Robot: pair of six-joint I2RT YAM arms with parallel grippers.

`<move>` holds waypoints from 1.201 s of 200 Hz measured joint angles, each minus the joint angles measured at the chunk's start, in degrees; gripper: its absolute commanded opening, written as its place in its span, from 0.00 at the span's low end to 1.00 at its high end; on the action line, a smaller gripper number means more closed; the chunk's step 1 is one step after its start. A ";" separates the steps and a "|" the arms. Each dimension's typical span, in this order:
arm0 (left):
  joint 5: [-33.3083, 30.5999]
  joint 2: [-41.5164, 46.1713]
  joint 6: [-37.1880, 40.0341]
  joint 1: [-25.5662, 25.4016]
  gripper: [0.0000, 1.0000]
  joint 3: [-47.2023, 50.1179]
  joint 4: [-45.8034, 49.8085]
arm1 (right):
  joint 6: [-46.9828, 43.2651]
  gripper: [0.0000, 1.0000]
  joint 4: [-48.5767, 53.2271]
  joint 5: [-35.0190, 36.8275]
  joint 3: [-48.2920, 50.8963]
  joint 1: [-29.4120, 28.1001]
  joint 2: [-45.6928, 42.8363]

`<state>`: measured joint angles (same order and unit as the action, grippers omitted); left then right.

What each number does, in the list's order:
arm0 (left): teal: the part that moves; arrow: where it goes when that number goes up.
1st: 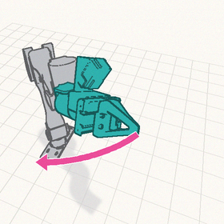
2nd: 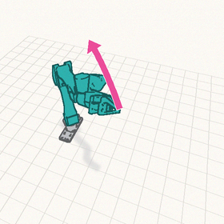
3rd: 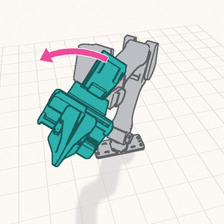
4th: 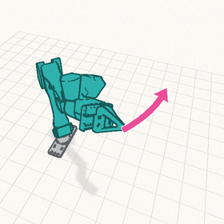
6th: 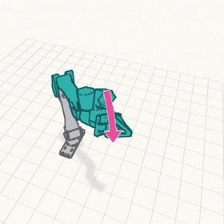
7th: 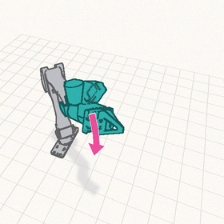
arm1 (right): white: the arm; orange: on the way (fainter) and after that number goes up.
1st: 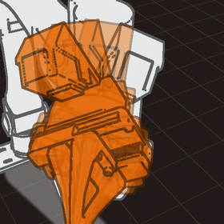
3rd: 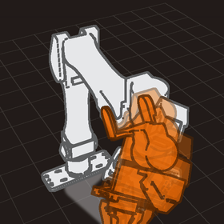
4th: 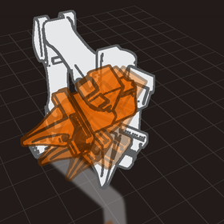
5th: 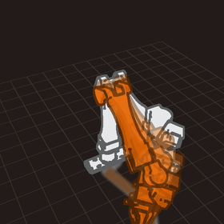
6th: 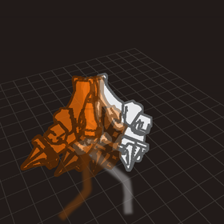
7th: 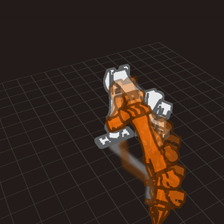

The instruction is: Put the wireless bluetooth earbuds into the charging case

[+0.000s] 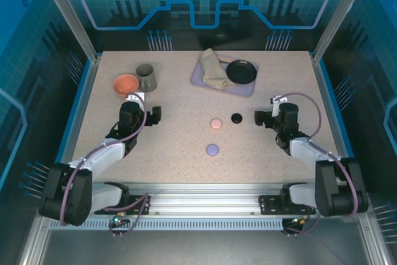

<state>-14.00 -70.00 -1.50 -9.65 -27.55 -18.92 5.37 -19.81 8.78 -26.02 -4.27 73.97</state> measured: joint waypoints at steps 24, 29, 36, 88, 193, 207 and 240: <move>0.90 -3.28 0.63 2.32 0.99 2.08 -5.90 | -1.40 1.00 -6.93 0.00 0.22 0.09 3.91; 1.27 -4.33 1.05 2.82 0.99 2.54 -7.48 | -1.68 1.00 -8.59 0.04 0.28 0.11 4.59; 1.79 -5.70 1.49 3.45 0.99 2.91 -9.25 | -1.84 1.00 -10.73 -0.04 0.33 0.20 5.64; 7.43 -16.28 2.01 7.87 0.99 3.72 -20.55 | -3.10 1.00 -20.00 -0.42 2.25 0.31 11.82; 10.45 -16.72 1.81 8.74 0.99 3.89 -23.85 | -4.13 1.00 -22.73 -0.17 2.25 0.09 11.82; 10.45 -16.72 1.79 8.74 0.99 3.89 -23.85 | -4.31 1.00 -22.73 -0.15 2.25 0.09 11.82; 10.45 -16.72 1.81 8.74 0.99 3.89 -23.85 | -4.33 1.00 -22.73 -0.17 2.25 0.09 11.82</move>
<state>-3.55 -86.72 0.32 -0.91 -23.66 -42.76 1.04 -42.54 8.60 -23.77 -4.19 85.80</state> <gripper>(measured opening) 0.989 0.999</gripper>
